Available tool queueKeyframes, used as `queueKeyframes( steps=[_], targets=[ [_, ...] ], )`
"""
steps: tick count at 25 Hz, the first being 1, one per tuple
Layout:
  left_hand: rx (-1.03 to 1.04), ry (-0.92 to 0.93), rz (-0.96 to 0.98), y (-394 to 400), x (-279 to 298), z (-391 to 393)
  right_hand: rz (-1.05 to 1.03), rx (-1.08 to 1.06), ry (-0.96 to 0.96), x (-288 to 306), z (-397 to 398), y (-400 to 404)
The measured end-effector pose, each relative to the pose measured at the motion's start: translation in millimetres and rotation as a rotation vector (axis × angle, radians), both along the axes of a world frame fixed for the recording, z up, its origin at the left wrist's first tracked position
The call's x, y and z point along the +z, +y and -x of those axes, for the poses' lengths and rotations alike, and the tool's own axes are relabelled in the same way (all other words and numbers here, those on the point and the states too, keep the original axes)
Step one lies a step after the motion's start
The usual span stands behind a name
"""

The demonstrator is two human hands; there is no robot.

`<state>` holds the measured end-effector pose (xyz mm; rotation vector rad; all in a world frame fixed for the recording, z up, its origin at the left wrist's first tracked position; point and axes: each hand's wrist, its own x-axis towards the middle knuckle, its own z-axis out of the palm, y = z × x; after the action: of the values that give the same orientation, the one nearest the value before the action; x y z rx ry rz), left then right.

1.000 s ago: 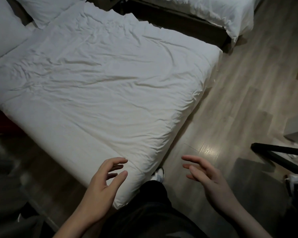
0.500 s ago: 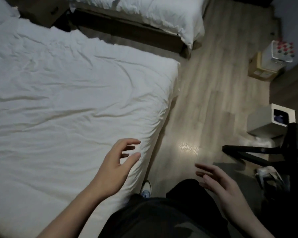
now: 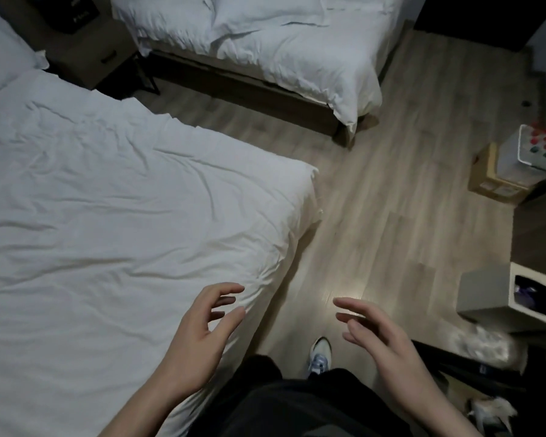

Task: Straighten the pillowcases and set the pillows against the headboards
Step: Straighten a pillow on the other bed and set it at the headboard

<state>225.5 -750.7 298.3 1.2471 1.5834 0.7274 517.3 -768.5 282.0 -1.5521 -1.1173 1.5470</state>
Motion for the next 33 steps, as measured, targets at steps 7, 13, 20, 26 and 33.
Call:
queueKeyframes(
  steps=[7,13,20,26,33],
  targets=[
    [0.077,0.023,-0.041,124,11,-77,-0.031,0.104,-0.006,7,-82,162],
    [0.055,-0.006,-0.028,280,-7,-114,-0.004,0.092,-0.04,1,-108,302],
    [-0.08,-0.006,-0.055,473,4,-144,-0.013,-0.025,-0.098,16,-152,451],
    [-0.055,0.016,-0.037,600,-13,-200,0.004,-0.056,-0.075,4,-210,586],
    [0.084,0.045,-0.066,732,-6,-303,-0.057,0.137,-0.044,12,-306,786]
  ],
)
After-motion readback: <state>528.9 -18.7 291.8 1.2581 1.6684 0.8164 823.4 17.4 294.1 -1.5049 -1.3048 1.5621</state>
